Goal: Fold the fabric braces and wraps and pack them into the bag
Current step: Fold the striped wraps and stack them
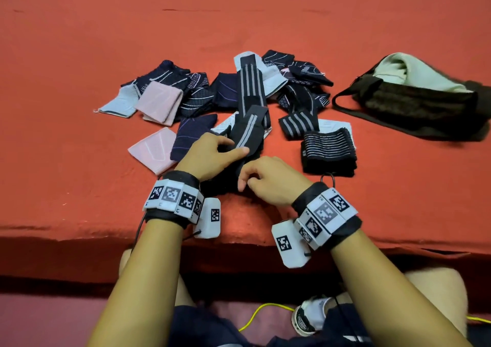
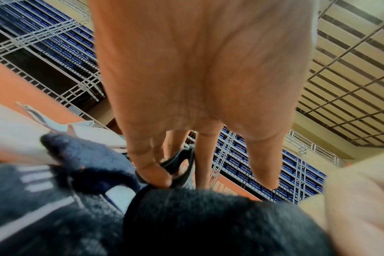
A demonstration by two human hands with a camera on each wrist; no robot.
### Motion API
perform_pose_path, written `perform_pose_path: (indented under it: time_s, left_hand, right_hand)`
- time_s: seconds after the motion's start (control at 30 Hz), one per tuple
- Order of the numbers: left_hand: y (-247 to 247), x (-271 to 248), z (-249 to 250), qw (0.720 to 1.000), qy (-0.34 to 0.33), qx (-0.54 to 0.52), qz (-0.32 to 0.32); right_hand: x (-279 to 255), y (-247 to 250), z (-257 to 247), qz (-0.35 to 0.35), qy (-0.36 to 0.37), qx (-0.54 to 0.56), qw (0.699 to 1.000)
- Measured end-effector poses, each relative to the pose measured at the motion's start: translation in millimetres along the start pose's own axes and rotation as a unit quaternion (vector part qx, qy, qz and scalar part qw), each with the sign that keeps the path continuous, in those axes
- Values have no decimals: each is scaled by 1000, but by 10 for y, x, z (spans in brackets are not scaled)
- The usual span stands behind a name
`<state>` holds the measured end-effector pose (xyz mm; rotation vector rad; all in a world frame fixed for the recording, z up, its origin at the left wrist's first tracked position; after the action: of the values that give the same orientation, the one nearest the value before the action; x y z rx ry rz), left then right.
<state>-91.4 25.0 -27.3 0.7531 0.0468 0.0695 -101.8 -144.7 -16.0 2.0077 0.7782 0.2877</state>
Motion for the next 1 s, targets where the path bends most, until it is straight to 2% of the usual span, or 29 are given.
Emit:
perform_pose_path:
  time_s: [0.2, 0.37, 0.53, 0.63, 0.7, 0.83, 1.0]
  left_hand:
    - [-44, 28, 24, 999, 31, 8, -13]
    - [-110, 27, 93, 998, 33, 47, -35]
    - [-79, 26, 84, 998, 41, 23, 32]
    - [-65, -35, 38, 998, 8, -8, 59]
    - [-79, -129, 41, 998, -8, -50, 36]
    - [-94, -278, -10, 993, -20, -98, -57]
    - [-2, -292, -58, 990, -17, -104, -95]
  right_hand:
    - [79, -6, 81, 7, -49, -1, 999]
    - [161, -48, 165, 57, -95, -4, 994]
    - [260, -1, 245, 84, -127, -17, 988]
    - [323, 39, 289, 102, -134, -30, 985]
    - [355, 71, 320, 112, -144, -19, 983]
    - [399, 83, 404, 133, -160, 18, 978]
    - [453, 119, 446, 196, -138, 89, 967]
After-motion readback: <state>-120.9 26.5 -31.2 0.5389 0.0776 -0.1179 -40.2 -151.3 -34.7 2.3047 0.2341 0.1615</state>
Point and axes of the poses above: each hand's wrist, its own x-axis towards the middle knuckle, its own y-axis out of the back of the hand, z = x × y, the point moved 1 cm from there along x, towards the middle knuckle, and after that the axes turned 5 degrees about -x, right-handed, at the moved point
